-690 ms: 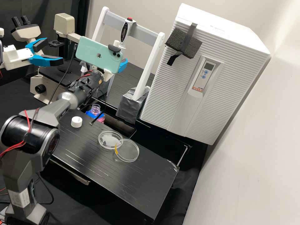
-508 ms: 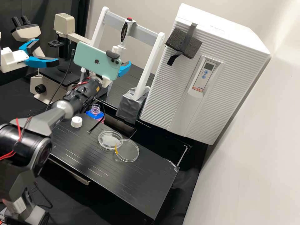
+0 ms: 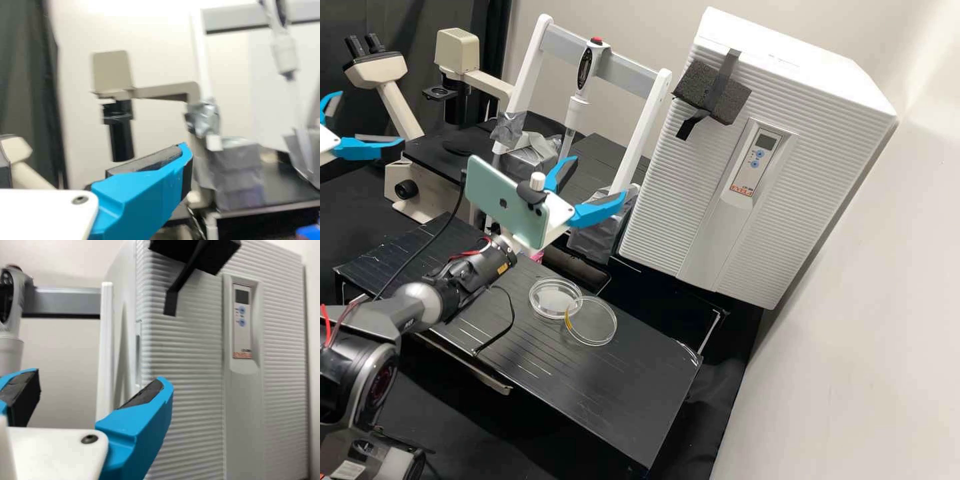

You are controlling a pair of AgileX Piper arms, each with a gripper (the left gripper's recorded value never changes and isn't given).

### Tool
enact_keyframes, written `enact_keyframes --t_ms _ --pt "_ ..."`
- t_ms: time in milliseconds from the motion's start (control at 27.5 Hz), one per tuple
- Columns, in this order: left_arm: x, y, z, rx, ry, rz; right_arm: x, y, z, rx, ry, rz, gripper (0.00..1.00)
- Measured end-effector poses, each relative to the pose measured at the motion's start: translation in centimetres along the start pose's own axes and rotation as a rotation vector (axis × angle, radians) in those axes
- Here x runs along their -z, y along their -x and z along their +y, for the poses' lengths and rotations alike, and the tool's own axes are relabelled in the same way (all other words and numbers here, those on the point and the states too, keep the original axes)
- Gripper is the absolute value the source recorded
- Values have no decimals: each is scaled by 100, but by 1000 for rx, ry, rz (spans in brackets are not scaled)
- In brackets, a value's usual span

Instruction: Use the pipette

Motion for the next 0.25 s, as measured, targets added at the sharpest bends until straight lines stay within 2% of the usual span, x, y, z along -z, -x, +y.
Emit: enact_keyframes --t_ms 109,254 --pt "52 42 -29 3 11 43 -64 97 -18 -21 10 4 100" --pt "65 51 -41 10 14 54 -124 167 -33 -26 -56 3 100"
